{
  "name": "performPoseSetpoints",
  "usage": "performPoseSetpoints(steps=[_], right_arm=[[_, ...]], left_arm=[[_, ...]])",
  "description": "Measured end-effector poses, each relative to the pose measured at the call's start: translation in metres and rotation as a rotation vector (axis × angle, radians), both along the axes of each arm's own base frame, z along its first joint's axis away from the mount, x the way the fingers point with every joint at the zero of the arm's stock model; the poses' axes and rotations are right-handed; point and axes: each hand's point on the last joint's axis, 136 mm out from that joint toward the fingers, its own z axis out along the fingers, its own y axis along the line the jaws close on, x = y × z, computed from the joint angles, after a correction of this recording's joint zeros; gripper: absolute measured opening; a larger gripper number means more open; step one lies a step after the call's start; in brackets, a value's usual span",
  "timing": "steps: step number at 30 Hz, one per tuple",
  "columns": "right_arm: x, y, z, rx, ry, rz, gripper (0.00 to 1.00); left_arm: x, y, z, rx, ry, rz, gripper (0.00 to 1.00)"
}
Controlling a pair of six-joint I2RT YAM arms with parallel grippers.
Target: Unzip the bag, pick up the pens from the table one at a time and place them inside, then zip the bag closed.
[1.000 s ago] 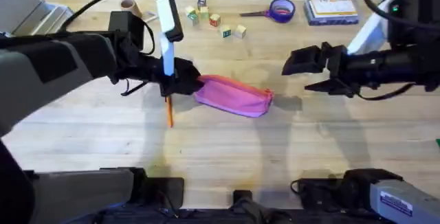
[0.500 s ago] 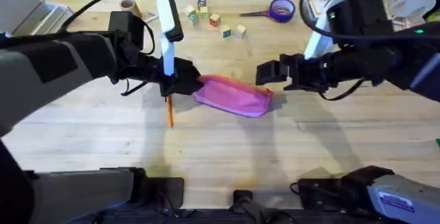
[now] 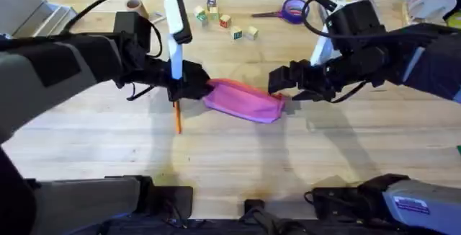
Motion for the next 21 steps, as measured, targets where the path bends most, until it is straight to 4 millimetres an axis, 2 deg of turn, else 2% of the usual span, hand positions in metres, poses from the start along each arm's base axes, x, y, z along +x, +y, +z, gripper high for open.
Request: performPoseSetpoints(steps=[1, 6, 7, 12, 15, 21], right_arm=[[0.0001, 0.0004, 0.0002, 0.002, 0.002, -0.004, 0.646], [-0.0014, 0.0007, -0.0001, 0.004, 0.009, -0.005, 0.407], [-0.0021, 0.0015, 0.0001, 0.009, 0.012, -0.004, 0.330], [-0.0036, 0.0049, 0.0014, 0.029, 0.018, 0.006, 0.221], [-0.0040, 0.0052, 0.0015, 0.032, 0.021, 0.005, 0.055], [-0.0041, 0.0056, 0.0017, 0.034, 0.021, 0.007, 0.032]], left_arm=[[0.0000, 0.0000, 0.0000, 0.000, 0.000, 0.000, 0.043], [-0.0001, 0.0000, 0.0000, 0.000, 0.000, 0.000, 0.043], [0.0000, 0.0000, 0.0000, 0.000, 0.000, 0.000, 0.043], [0.0000, 0.0000, 0.0000, 0.000, 0.000, 0.000, 0.043], [-0.0001, 0.0000, 0.0000, 0.000, 0.000, 0.000, 0.043], [-0.0001, 0.0000, 0.0000, 0.000, 0.000, 0.000, 0.043]])
